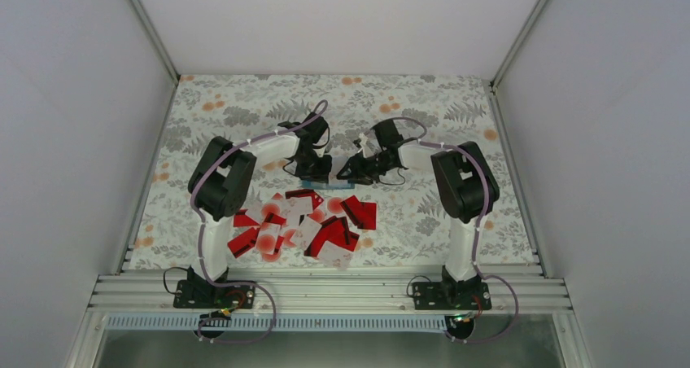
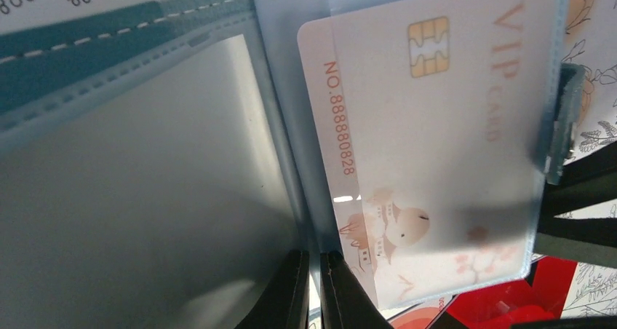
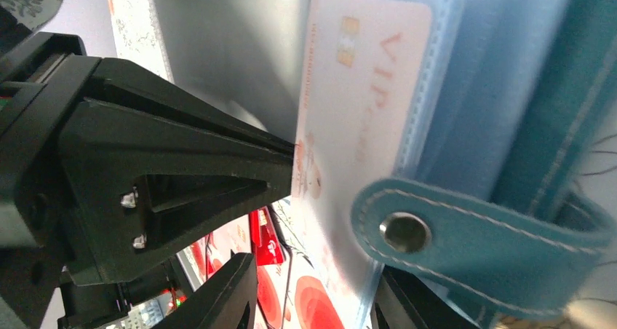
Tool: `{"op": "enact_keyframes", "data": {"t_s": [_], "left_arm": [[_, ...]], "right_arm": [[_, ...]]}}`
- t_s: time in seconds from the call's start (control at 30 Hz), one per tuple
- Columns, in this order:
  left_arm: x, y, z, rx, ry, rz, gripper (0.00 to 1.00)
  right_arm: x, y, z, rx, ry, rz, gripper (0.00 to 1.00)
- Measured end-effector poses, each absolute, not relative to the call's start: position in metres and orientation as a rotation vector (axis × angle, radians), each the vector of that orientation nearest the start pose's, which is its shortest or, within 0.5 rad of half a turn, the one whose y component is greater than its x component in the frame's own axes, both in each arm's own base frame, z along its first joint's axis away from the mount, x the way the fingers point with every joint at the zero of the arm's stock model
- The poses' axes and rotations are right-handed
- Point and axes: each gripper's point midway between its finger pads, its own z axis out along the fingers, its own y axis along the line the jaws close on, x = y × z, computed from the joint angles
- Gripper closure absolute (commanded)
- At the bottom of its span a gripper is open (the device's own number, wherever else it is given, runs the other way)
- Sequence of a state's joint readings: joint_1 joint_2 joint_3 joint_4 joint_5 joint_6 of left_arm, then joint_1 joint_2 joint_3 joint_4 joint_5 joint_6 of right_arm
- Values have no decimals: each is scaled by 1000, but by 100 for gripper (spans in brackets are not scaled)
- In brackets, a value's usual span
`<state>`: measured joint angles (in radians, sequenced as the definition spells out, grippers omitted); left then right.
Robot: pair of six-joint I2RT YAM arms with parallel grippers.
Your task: Put the credit cards into the card holder
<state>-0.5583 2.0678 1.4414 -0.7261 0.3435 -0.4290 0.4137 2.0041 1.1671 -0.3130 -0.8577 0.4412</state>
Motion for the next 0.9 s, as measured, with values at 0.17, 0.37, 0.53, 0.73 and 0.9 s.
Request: {"op": "enact_keyframes", "data": {"t_s": [0.17,0.37,0.53,0.73,0.9], "left_arm": [[334,-278,20,255,3040,-628,92],[334,-278,23,257,3036,-637,92],[336,-280,33,260,3012,-649,92],[339,-279,51,247,2970,-655,92],[344,-271,71,208,2931,-634,92]], "right_arm": [[328,294,48,-267,2779,1421,61],[331,306,60,-317,2753,1429,61],[333,312,67,-344,2743,1422,61],[333,314,69,-355,2749,1417,61],[334,317,65,-361,2759,1416,61]]}}
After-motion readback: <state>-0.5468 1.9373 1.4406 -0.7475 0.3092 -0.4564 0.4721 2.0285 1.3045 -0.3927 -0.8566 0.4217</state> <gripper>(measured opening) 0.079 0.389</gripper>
